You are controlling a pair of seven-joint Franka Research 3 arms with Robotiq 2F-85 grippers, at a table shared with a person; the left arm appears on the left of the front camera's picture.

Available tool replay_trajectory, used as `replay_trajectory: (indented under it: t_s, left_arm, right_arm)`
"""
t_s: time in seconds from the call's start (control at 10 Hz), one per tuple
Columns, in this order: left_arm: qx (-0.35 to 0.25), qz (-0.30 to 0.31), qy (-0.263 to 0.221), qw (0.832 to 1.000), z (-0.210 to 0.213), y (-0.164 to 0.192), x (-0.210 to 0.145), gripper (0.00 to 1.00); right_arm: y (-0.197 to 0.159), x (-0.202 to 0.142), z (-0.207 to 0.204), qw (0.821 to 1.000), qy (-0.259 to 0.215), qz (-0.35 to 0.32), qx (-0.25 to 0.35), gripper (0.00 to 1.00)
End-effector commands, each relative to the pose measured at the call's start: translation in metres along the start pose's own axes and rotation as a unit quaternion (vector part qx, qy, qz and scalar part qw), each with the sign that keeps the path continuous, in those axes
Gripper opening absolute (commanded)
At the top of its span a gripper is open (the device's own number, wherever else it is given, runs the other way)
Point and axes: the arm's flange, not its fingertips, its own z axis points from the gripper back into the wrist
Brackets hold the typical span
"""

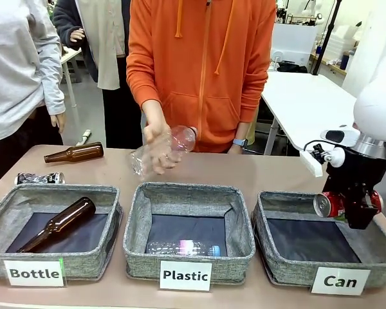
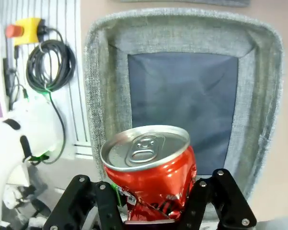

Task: Sort the can waste into the basket.
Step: Pick up the can waste from the table and place it in the right Fabric basket.

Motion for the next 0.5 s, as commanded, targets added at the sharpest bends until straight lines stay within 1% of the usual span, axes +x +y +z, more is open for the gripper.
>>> replay_trajectory:
  t_s: [0.0, 0.1, 0.2, 0.3, 0.4]
  left_arm:
    - [-0.004, -0.001, 0.0, 1.0, 0.001, -0.0016, -0.0007, 0.98]
    - [-0.004, -0.001, 0.0, 1.0, 0.001, -0.0016, -0.0007, 0.98]
    - [-0.004, -0.001, 0.0, 1.0, 0.001, -0.0016, -0.0007, 0.98]
    - [-0.004, -0.001, 0.0, 1.0, 0.001, -0.0016, -0.0007, 0.98]
    - [-0.004, -0.001, 0.0, 1.0, 0.001, -0.0016, -0.0007, 0.98]
  right_arm:
    - [-0.0129, -0.0055, 0.0022, 1.0, -0.016, 0.003, 0.004, 0.0]
    - [-0.0137, -0.0053, 0.0022, 1.0, -0.017, 0.0, 0.006, 0.0]
    - [-0.0148, -0.0033, 0.0013, 1.0, -0.011, -0.011, 0.005, 0.09]
    - [-0.0153, -0.0029, 0.0, 1.0, -0.013, -0.018, 0.006, 0.57]
    - [-0.0161, -0.0029, -0.0008, 1.0, -0.01, -0.016, 0.004, 0.65]
